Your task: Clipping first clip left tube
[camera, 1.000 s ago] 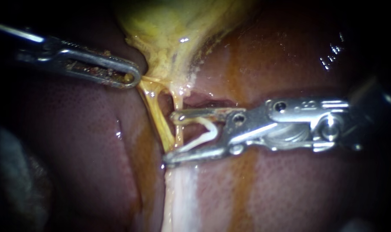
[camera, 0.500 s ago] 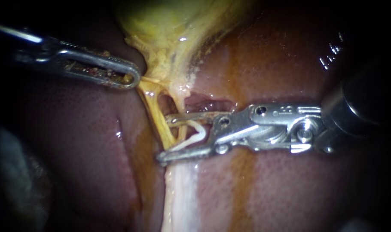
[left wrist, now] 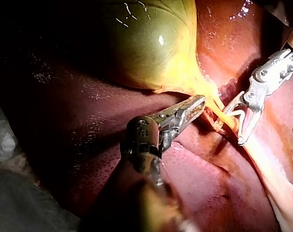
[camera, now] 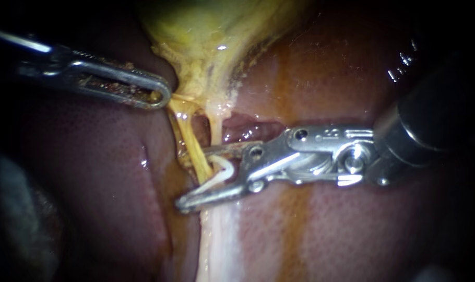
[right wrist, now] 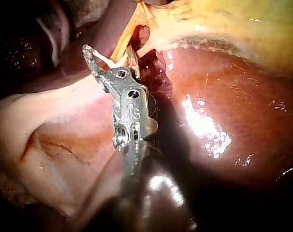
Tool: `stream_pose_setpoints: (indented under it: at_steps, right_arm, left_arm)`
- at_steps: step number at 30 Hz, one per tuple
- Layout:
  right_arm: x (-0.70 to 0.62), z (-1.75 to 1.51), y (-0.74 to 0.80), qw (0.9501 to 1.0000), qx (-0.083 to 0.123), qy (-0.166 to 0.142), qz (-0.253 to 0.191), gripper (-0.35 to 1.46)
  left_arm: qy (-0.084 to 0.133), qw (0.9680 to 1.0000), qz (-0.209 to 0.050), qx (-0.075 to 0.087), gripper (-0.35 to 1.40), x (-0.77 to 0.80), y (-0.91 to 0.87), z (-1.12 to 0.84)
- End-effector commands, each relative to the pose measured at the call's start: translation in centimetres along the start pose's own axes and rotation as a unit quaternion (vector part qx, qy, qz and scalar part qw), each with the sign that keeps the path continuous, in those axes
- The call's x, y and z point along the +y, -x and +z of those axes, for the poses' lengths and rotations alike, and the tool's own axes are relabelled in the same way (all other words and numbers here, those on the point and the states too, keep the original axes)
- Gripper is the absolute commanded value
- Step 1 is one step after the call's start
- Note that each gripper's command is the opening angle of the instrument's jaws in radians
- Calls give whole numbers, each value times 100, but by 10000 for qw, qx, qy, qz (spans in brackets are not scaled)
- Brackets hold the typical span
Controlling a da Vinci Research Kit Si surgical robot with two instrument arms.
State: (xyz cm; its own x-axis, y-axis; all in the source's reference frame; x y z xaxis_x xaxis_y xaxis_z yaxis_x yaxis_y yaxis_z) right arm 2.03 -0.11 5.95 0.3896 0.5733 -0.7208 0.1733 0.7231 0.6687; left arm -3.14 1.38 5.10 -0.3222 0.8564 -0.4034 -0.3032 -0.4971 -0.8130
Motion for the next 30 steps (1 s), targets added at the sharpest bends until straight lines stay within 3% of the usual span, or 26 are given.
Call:
stream_pose_setpoints:
  at_steps: [1,9,20,25,30]
  right_arm:
    - [-1,3,0,10000,4,-12,-11,46]
    - [-12,14,-4,9999,84,-78,-35,47]
    - [-46,17,-22,9993,217,-291,-66,47]
    - [-48,15,-27,9992,209,-320,93,43]
    - [-47,10,-26,9977,193,-354,537,23]
  left_arm:
    - [-4,10000,-4,0,-35,0,0,0]
    - [-3,10000,-4,-1,-35,-1,0,1]
    - [3,10000,0,-4,-35,-4,0,0]
    - [2,10000,1,-4,-35,-5,0,1]
    - [2,10000,2,-3,-35,-5,0,1]
